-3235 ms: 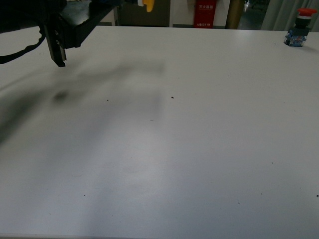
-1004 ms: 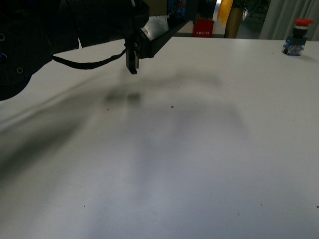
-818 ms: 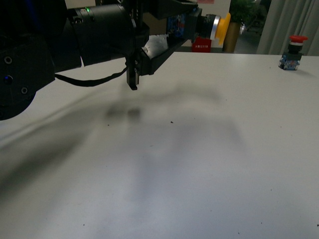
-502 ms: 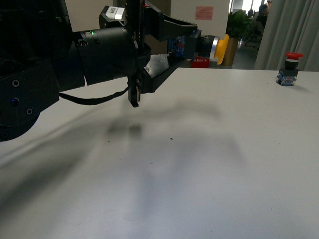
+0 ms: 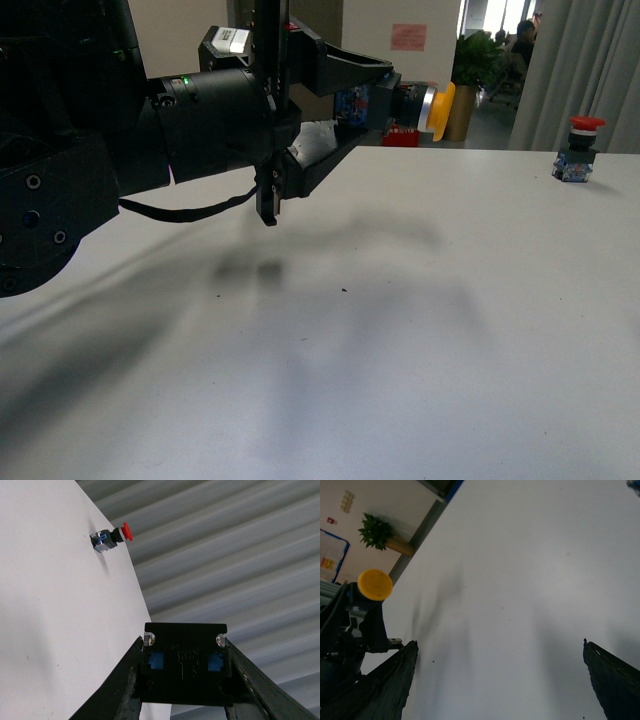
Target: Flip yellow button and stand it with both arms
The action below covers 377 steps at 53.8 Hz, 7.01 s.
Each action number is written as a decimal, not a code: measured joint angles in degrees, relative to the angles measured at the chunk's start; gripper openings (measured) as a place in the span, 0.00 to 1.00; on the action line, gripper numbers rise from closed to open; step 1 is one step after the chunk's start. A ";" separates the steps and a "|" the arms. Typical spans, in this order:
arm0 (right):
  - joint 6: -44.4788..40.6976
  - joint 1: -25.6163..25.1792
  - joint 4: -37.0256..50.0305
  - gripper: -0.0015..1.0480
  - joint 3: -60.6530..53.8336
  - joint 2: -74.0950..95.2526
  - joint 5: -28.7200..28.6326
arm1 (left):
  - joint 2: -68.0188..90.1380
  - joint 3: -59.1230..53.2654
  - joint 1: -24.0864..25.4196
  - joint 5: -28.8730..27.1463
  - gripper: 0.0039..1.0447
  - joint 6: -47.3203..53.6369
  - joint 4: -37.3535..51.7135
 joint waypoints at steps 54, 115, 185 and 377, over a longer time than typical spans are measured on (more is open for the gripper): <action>42.42 10.40 19.23 0.93 15.78 27.98 4.39 | 0.00 0.00 0.00 0.00 0.34 0.02 -0.02; 44.81 15.96 25.83 0.93 28.92 44.44 9.07 | 0.00 0.00 0.00 -0.02 0.34 0.02 -0.02; 43.41 13.73 26.77 0.36 32.17 49.46 9.46 | 0.00 0.13 0.00 -0.13 0.34 0.02 0.00; 38.86 10.88 25.83 0.35 27.39 43.15 9.88 | -72.57 -61.64 17.59 -39.28 0.03 72.11 -23.39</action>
